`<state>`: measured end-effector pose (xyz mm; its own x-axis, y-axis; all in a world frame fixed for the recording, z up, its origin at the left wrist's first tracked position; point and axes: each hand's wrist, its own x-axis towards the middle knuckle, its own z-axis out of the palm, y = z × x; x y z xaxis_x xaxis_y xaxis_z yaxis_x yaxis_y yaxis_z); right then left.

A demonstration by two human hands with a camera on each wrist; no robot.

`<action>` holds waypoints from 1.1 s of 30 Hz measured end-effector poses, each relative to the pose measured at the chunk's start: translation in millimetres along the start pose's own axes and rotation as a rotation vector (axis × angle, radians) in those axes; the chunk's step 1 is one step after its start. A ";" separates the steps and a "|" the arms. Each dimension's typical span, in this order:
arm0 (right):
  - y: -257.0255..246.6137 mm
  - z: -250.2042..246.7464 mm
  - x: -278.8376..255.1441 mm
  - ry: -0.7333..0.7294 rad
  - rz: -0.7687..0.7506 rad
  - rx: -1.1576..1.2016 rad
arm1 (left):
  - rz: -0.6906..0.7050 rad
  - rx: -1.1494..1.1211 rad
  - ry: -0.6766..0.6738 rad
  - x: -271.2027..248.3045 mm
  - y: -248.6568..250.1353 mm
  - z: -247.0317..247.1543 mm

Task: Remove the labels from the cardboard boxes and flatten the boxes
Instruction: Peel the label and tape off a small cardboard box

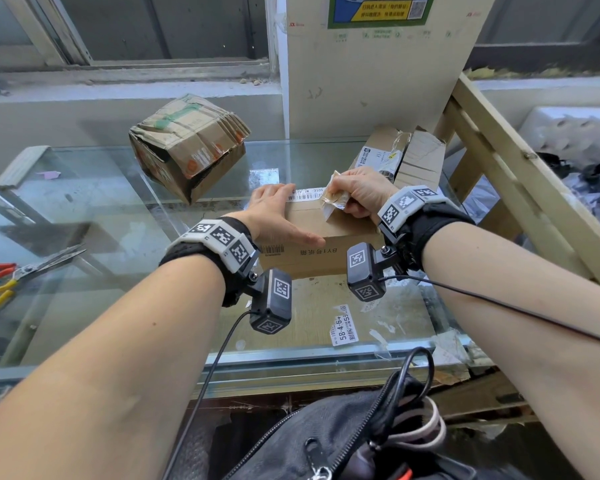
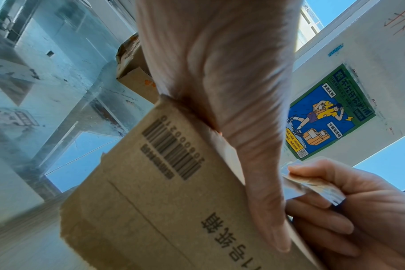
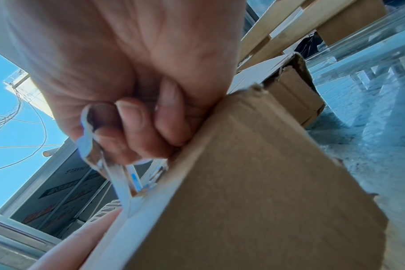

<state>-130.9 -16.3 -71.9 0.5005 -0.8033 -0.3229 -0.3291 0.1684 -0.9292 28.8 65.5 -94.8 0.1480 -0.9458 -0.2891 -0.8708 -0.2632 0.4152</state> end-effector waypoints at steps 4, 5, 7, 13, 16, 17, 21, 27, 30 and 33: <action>0.3 -0.4 -0.1 0.004 -0.008 0.007 | -0.004 0.000 0.002 0.0 0.7 0.5; 0.4 -0.4 0.0 0.007 -0.010 0.007 | -0.006 0.001 0.001 0.0 0.9 0.6; 0.7 -0.5 0.0 0.009 -0.010 0.012 | -0.007 -0.002 0.001 -0.4 1.0 0.6; 0.7 -1.0 -0.7 0.025 -0.017 0.016 | -0.003 -0.015 0.009 -3.4 2.0 -1.1; 0.8 -1.5 -1.6 0.029 -0.020 0.021 | -0.004 -0.016 0.007 -3.6 2.5 -0.9; 0.9 -1.5 -1.7 0.031 -0.021 0.023 | -0.005 -0.016 0.006 -3.6 2.6 -0.9; 2.1 -1.4 -1.0 0.040 -0.028 0.027 | -0.009 -0.022 0.007 -3.5 2.9 -0.5; 3.2 -2.1 -0.7 0.057 -0.030 0.054 | -0.013 -0.016 0.004 -2.6 2.4 0.0; 3.2 -2.4 -1.1 0.067 -0.031 0.083 | -0.010 -0.013 0.003 -1.9 1.8 0.3; 3.6 -3.6 -1.8 0.075 -0.034 0.113 | -0.007 -0.013 0.006 -1.6 1.5 0.2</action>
<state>-135.9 -16.3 -74.1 0.4475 -0.8492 -0.2802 -0.2184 0.2001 -0.9551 27.2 66.7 -93.9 0.1567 -0.9452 -0.2863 -0.8635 -0.2718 0.4249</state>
